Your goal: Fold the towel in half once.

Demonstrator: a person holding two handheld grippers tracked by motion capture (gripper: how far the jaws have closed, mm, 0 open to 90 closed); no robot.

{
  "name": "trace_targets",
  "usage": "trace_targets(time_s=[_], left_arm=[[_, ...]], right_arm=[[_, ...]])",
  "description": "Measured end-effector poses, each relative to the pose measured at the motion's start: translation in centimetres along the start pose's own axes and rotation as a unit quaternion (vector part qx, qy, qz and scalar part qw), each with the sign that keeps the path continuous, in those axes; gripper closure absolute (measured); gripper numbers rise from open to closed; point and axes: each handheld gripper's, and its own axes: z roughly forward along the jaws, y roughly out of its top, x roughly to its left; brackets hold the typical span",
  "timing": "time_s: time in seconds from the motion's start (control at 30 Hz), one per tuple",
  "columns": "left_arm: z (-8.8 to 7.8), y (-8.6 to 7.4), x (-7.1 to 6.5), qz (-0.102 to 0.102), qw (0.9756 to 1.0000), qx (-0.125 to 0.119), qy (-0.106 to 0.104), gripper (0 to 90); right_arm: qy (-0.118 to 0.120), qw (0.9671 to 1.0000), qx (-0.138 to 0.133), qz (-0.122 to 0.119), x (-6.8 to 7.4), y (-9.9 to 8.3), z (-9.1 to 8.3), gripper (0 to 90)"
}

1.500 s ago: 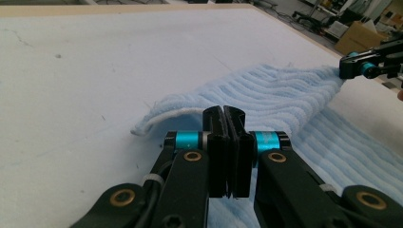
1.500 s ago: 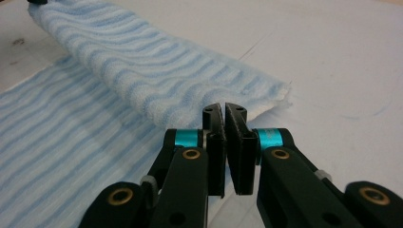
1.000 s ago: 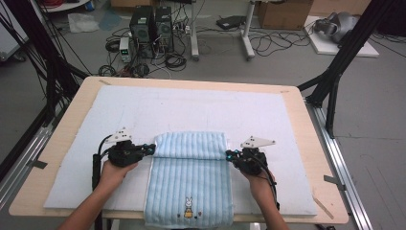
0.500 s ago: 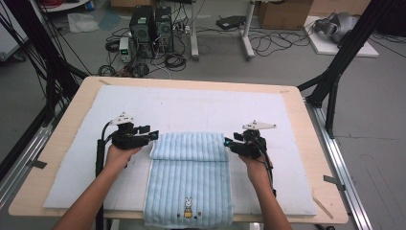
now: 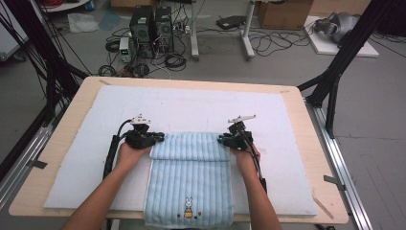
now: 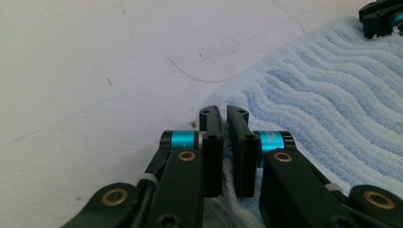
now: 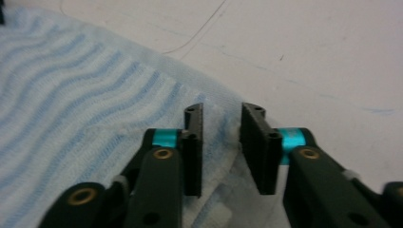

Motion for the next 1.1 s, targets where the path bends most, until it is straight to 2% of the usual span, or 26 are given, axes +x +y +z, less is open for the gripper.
trace_targets(time_s=[0.03, 0.07, 0.13, 0.27, 0.5, 0.57, 0.77, 0.83, 1.1], left_arm=[[-0.1, 0.0, 0.0, 0.000, 1.0000, -0.003, 0.000, 85.1], [-0.2, 0.1, 0.0, -0.001, 1.0000, -0.009, -0.002, 85.2], [-0.6, 0.3, 0.1, 0.002, 0.9997, -0.022, -0.009, 85.3], [-1.8, 0.6, 0.1, 0.002, 0.9986, -0.048, -0.022, 85.1], [-3.9, 1.0, -0.4, 0.011, 0.9948, -0.086, -0.052, 84.1], [-4.5, 0.7, -0.9, 0.023, 0.9941, -0.088, -0.060, 83.8], [-6.3, -0.7, -2.1, 0.033, 0.9908, -0.104, -0.081, 83.5], [-6.9, -1.4, -2.5, 0.035, 0.9897, -0.107, -0.089, 83.3], [-8.0, -4.0, -4.1, 0.047, 0.9879, -0.089, -0.118, 83.1]], right_arm=[[0.005, 0.9999, 0.001, -0.009, 0.0, 0.0, -0.1, 85.9], [0.004, 0.9999, 0.000, -0.013, 0.0, 0.0, -0.1, 86.9], [-0.001, 0.9997, -0.005, -0.023, 0.1, 0.1, -0.5, 87.1], [0.006, 0.9992, -0.036, -0.018, 0.2, 0.3, -1.5, 87.2], [0.023, 0.9957, -0.083, -0.035, 1.1, 0.3, -4.4, 87.2], [0.030, 0.9946, -0.093, -0.035, 1.4, 0.1, -5.3, 87.2], [0.048, 0.9910, -0.116, -0.044, 2.0, -1.2, -7.7, 87.2], [0.064, 0.9896, -0.122, -0.040, 2.2, -2.0, -8.3, 87.2], [0.094, 0.9877, -0.119, -0.039, 3.1, -5.3, -9.3, 87.1]])
